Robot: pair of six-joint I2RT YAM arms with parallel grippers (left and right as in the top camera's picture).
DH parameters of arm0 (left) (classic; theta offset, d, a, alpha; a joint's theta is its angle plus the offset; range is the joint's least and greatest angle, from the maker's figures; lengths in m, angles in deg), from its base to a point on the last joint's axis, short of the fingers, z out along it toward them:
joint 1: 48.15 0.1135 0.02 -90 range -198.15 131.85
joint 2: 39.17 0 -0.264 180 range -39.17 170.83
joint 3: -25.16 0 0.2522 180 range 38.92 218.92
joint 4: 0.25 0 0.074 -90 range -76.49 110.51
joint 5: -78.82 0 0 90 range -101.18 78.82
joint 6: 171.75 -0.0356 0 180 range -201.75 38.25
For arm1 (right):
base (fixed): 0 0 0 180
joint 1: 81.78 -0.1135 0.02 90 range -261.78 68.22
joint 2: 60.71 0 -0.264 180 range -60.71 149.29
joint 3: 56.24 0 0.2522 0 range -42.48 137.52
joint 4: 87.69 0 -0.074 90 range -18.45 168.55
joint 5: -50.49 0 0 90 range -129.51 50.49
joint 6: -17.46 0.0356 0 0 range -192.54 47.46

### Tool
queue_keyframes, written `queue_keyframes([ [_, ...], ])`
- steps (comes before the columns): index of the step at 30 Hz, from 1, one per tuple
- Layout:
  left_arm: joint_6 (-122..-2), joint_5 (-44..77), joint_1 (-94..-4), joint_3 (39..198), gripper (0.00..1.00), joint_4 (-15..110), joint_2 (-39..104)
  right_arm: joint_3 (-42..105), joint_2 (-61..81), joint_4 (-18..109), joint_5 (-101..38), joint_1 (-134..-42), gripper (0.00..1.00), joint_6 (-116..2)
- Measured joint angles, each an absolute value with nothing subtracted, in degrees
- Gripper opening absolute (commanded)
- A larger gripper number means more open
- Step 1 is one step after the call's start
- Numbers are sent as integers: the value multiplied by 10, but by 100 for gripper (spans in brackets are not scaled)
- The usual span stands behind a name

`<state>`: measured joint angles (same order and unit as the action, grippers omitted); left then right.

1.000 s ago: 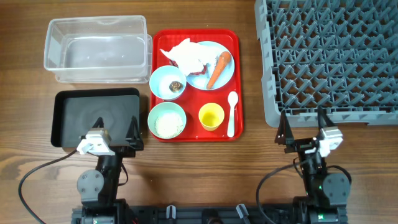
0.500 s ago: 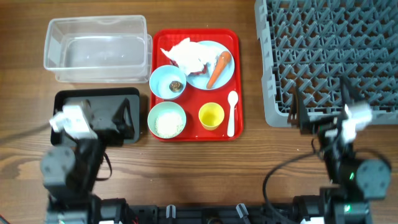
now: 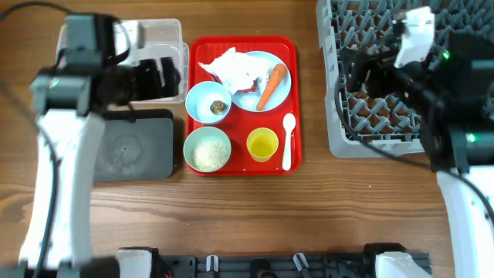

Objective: Sort waste into correct bins and load items into the dishwasher rack
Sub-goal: 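Grasp the light-blue bowl with the brown lump using the left gripper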

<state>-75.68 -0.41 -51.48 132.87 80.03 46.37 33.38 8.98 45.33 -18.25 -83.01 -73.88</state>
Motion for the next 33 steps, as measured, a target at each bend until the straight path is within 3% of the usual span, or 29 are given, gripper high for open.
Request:
queue_keyframes([
  [7,-757,86,-541,1329,100,799,605,334,154,421,-170,-830,100,-728],
  [11,-757,92,-565,1329,87,798,634,334,155,418,-165,-830,99,-728],
  [19,-739,-27,-706,1330,71,729,718,334,183,407,-163,-830,92,-726],
  [25,-689,-126,-743,1330,68,672,811,334,192,399,-163,-830,92,-726],
  [29,-674,-146,-743,1330,46,639,831,334,192,400,-163,-830,92,-726],
  [33,-670,-160,-743,1333,34,621,837,334,192,400,-163,-830,92,-726],
])
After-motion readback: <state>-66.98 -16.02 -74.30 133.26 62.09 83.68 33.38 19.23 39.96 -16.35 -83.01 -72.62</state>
